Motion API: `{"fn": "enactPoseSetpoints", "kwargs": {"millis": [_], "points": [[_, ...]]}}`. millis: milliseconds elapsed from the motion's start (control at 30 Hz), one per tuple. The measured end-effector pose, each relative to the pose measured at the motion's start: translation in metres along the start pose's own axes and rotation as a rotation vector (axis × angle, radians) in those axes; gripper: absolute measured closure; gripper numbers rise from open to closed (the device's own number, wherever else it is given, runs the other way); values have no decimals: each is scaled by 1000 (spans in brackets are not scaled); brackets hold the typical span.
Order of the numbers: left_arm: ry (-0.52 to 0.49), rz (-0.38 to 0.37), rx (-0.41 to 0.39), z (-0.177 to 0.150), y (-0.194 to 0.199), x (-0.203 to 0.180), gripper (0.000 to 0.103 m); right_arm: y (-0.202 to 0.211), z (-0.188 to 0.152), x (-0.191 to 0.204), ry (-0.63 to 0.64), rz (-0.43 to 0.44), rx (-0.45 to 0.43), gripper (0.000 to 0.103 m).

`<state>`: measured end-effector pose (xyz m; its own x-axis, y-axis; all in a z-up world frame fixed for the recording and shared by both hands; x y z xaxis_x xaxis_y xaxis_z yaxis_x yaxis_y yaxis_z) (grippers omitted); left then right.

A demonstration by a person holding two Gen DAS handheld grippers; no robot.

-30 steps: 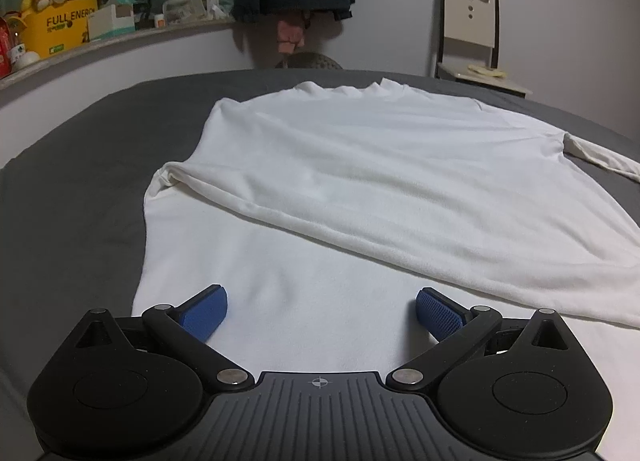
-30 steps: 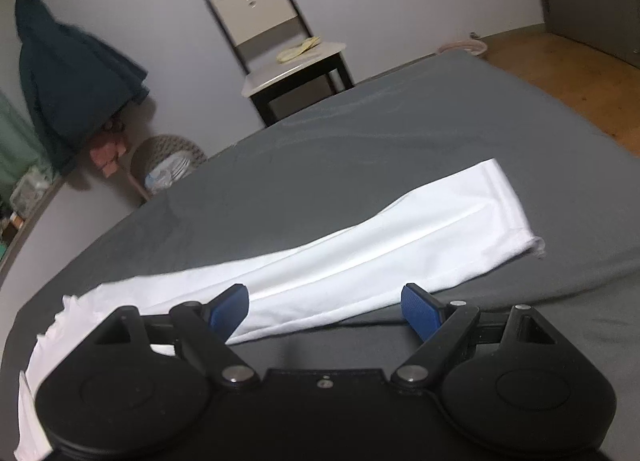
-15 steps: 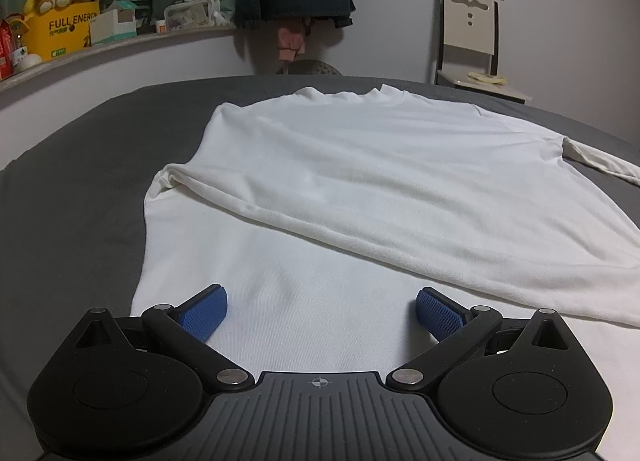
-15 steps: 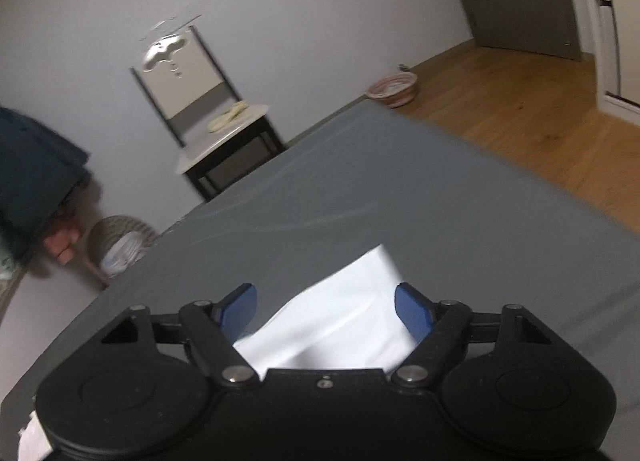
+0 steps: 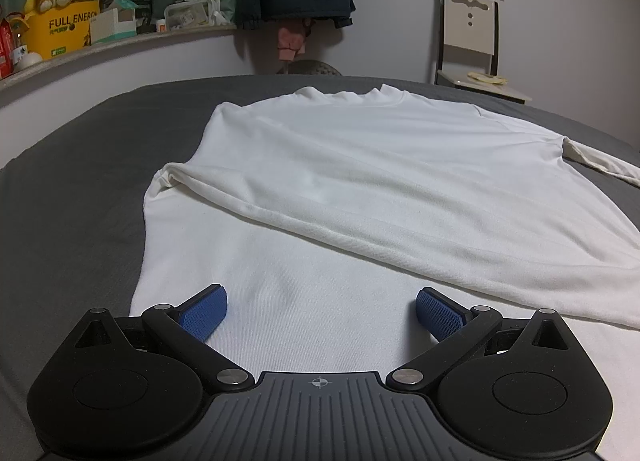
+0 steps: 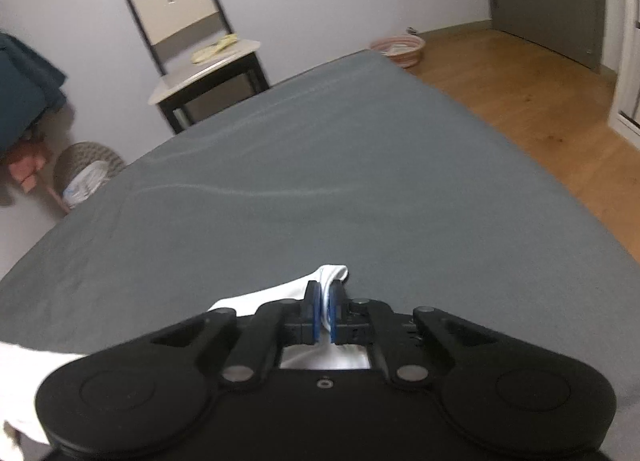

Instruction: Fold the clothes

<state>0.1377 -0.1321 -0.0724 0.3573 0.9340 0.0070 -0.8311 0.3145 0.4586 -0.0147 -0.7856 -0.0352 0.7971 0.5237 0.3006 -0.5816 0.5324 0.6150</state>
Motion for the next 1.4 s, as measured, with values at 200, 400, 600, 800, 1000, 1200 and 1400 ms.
{"fn": "enactPoseSetpoints", "kwargs": {"millis": [200, 400, 600, 800, 1000, 1200, 1400], "points": [[27, -4, 28, 6, 0, 2, 0, 76, 23, 93, -22, 368, -138, 98], [294, -62, -61, 23, 18, 25, 0, 215, -12, 251, -47, 935, -67, 98], [377, -113, -130, 37, 50, 55, 0, 305, -180, 338, 87, 1208, 219, 98], [529, -120, -164, 37, 70, 106, 0, 283, -322, 357, 229, 1018, 355, 98], [589, -176, -153, 35, 65, 122, 0, 319, -359, 372, 304, 1032, 312, 98], [621, -220, -147, 32, 56, 122, 0, 324, -385, 394, 424, 1003, 313, 94], [634, -311, -161, 33, 53, 108, 0, 306, -356, 364, 296, 1012, 373, 55]]}}
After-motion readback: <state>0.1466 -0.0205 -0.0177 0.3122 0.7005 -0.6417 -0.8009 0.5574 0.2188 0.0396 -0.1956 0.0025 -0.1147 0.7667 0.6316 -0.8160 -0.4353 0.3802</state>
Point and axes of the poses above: each gripper's, at about its wrist camera, not at the fingertips, and y roughly against the way its jaws point, x to its left, z to its top, the point moved 4 cm from there along -y, roughly the way its jaws point, and after that the axes turned 10 degrees about -x, right-handed, at the moved point
